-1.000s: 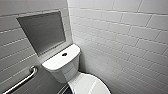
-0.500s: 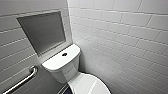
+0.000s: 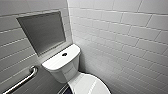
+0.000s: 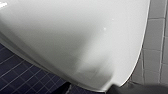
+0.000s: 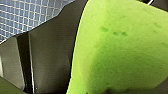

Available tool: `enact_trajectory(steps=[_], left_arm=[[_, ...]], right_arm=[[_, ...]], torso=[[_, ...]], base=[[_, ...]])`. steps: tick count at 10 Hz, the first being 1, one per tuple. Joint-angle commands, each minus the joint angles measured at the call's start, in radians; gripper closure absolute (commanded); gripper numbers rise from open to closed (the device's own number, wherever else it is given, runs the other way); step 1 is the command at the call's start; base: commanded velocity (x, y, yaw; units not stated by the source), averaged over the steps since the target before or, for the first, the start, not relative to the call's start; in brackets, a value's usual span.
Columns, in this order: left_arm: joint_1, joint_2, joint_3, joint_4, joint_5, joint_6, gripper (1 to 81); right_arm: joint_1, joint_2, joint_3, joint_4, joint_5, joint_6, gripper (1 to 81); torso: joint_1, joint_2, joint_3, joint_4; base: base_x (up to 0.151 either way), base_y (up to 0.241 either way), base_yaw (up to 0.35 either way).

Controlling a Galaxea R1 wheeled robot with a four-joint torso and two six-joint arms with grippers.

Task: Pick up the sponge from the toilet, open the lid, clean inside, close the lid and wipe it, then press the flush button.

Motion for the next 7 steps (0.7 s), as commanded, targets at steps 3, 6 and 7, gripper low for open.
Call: enact_trajectory(steps=[3, 6, 7], left_arm=[[-0.131, 0.025, 0.029, -0.005, 0.029, 0.001, 1.0], [-0.154, 0.002, 0.057, -0.063, 0.012, 0.0, 1.0], [-0.16, -0.007, 0.075, -0.08, 0.002, 0.0, 1.0]], right_arm=[[0.006, -0.002, 0.002, -0.009, -0.06, 0.002, 81.1], [0.008, -0.001, 0.002, -0.009, -0.06, 0.005, 81.1], [0.008, -0.001, 0.002, -0.007, -0.06, 0.006, 81.1]], torso=[[0.0, 0.0, 0.0, 0.0], [0.0, 0.0, 0.0, 0.0], [0.0, 0.0, 0.0, 0.0]], base=[[0.0, 0.0, 0.0], [0.0, 0.0, 0.0], [0.0, 0.0, 0.0]])
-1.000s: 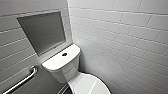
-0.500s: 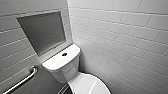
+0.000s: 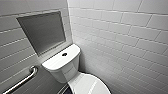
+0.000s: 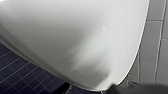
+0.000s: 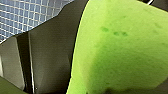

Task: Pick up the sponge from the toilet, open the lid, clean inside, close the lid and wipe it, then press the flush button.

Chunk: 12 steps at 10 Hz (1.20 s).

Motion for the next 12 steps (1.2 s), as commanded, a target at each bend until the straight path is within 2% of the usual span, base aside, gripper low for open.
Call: enact_trajectory(steps=[1, 12], left_arm=[[-0.152, -0.008, 0.073, -0.039, -0.025, 0.011, 1.0], [-0.161, -0.068, 0.161, -0.082, -0.067, 0.009, 1.0]], right_arm=[[0.007, -0.001, 0.002, -0.007, -0.06, 0.006, 81.1], [0.007, 0.001, -0.001, -0.007, -0.06, 0.006, 81.1]], torso=[[0.0, 0.0, 0.0, 0.0], [0.0, 0.0, 0.0, 0.0]], base=[[0.0, 0.0, 0.0], [0.0, 0.0, 0.0]])
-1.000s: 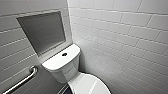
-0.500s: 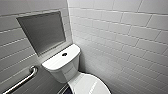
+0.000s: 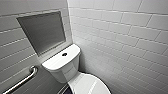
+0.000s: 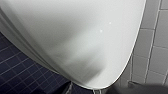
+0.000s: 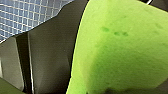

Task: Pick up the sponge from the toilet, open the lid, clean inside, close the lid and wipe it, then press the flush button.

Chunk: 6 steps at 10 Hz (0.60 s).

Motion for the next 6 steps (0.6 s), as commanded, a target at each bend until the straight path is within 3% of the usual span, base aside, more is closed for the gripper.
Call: enact_trajectory(steps=[1, 4, 6], left_arm=[[-0.158, 0.018, 0.039, -0.012, -0.027, 0.013, 1.0], [-0.138, 0.018, 0.017, 0.019, 0.006, 0.019, 1.0], [-0.14, 0.095, -0.073, 0.043, 0.04, 0.022, 1.0]], right_arm=[[0.007, 0.0, 0.004, -0.007, -0.06, 0.003, 81.1], [0.009, 0.001, -0.003, -0.007, -0.06, 0.003, 81.1], [0.016, 0.006, -0.003, -0.007, -0.072, 0.003, 81.1]], torso=[[0.0, 0.0, 0.0, 0.0], [0.0, 0.0, 0.0, 0.0], [0.0, 0.0, 0.0, 0.0]], base=[[0.0, 0.0, 0.0], [0.0, 0.0, 0.0], [0.0, 0.0, 0.0]])
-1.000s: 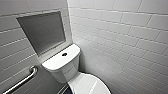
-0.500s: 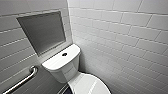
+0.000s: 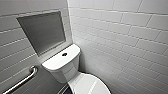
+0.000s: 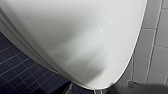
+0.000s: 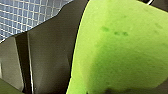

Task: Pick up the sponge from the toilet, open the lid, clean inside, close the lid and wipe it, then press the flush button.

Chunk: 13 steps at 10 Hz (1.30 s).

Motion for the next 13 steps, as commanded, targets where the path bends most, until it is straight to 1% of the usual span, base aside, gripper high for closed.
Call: enact_trajectory(steps=[1, 2, 3, 4, 5, 7, 8, 11, 13], left_arm=[[-0.139, 0.141, -0.142, 0.077, 0.066, 0.02, 1.0], [-0.139, 0.186, -0.216, 0.083, 0.11, 0.021, 1.0], [-0.141, 0.195, -0.239, 0.1, 0.124, 0.021, 1.0], [-0.143, 0.195, -0.235, 0.101, 0.125, 0.02, 1.0], [-0.143, 0.195, -0.228, 0.106, 0.151, 0.02, 1.0], [-0.157, 0.195, -0.227, 0.094, 0.159, 0.018, 1.0], [-0.169, 0.195, -0.213, 0.08, 0.157, 0.014, 1.0], [-0.198, 0.195, -0.173, -0.009, 0.157, 0.015, 1.0], [-0.204, 0.17, -0.137, -0.078, 0.156, 0.015, 1.0]], right_arm=[[0.011, -0.003, 0.003, -0.007, -0.062, 0.003, 81.1], [0.009, -0.004, 0.002, -0.007, -0.062, 0.003, 81.1], [0.011, -0.003, -0.003, -0.007, -0.062, 0.004, 81.1], [0.014, -0.003, -0.003, -0.007, -0.062, 0.004, 81.1], [0.017, -0.003, -0.003, -0.007, -0.062, 0.004, 81.1], [0.022, -0.001, -0.003, -0.007, -0.068, 0.004, 81.1], [0.022, -0.001, -0.003, -0.007, -0.068, 0.004, 81.1], [0.025, 0.002, -0.003, -0.007, -0.069, 0.004, 81.1], [0.029, 0.003, -0.005, -0.007, -0.076, 0.004, 81.1]], torso=[[0.0, 0.0, 0.0, 0.0], [0.0, 0.0, 0.0, 0.0], [0.0, 0.0, 0.0, 0.0], [0.0, 0.0, 0.0, 0.0], [0.0, 0.0, 0.0, 0.0], [0.0, 0.0, 0.0, 0.0], [0.0, 0.0, 0.0, 0.0], [0.0, 0.0, 0.0, 0.0], [0.0, 0.0, 0.0, 0.0]], base=[[0.0, 0.0, 0.0], [0.0, 0.0, 0.0], [0.0, 0.0, 0.0], [0.0, 0.0, 0.0], [0.0, 0.0, 0.0], [0.0, 0.0, 0.0], [0.0, 0.0, 0.0], [0.0, 0.0, 0.0], [0.0, 0.0, 0.0]])
